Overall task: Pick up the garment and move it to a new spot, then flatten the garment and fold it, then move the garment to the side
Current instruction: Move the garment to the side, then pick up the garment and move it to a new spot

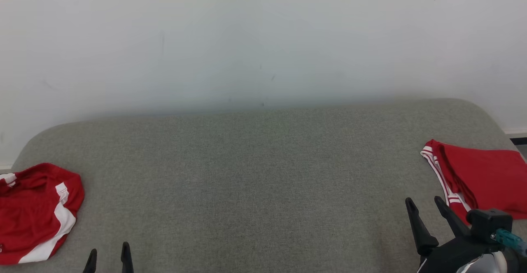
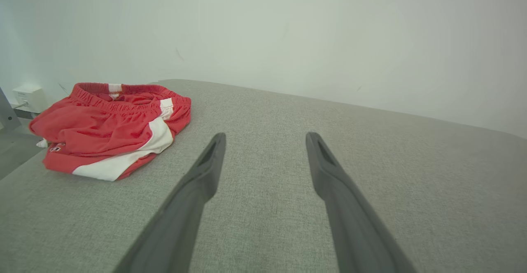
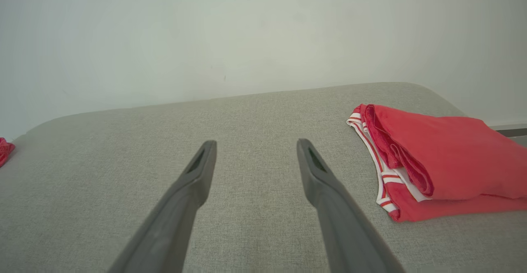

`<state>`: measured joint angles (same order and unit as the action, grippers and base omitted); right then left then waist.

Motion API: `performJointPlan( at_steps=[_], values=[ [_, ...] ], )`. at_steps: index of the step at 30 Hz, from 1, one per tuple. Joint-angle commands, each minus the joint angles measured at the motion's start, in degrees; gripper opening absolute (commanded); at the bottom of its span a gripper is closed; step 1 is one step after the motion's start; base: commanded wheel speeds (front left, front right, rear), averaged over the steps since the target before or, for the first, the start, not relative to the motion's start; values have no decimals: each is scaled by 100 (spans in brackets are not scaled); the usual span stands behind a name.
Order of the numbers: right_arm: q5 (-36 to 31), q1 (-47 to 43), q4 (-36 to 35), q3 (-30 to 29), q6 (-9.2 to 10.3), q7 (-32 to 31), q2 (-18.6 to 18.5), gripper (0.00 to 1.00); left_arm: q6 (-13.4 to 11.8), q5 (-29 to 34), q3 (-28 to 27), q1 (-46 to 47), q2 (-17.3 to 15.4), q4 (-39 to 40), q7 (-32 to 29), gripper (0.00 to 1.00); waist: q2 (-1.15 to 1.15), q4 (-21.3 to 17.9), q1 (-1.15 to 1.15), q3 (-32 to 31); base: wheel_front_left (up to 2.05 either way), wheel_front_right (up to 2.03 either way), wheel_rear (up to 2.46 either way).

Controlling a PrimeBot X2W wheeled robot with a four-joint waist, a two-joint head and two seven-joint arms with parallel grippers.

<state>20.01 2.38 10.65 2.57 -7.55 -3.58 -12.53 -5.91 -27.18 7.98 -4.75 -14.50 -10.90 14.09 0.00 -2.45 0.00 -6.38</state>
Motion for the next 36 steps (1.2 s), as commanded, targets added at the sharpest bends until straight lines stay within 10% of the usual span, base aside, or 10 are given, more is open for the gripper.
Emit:
performJointPlan(
  at_steps=[1, 36],
  values=[
    [-63, -57, -22, -21, 11, -27, 21, 100, 25, 27, -2, -8, 24, -73, 39, 100, 0, -15, 0, 1, 0, 0, 0],
    [-90, -221, -245, -276, 11, -341, 107, 100, 37, -40, 123, 282, -210, 277, -312, 100, 0, 494, 0, 42, 0, 0, 0]
  ],
)
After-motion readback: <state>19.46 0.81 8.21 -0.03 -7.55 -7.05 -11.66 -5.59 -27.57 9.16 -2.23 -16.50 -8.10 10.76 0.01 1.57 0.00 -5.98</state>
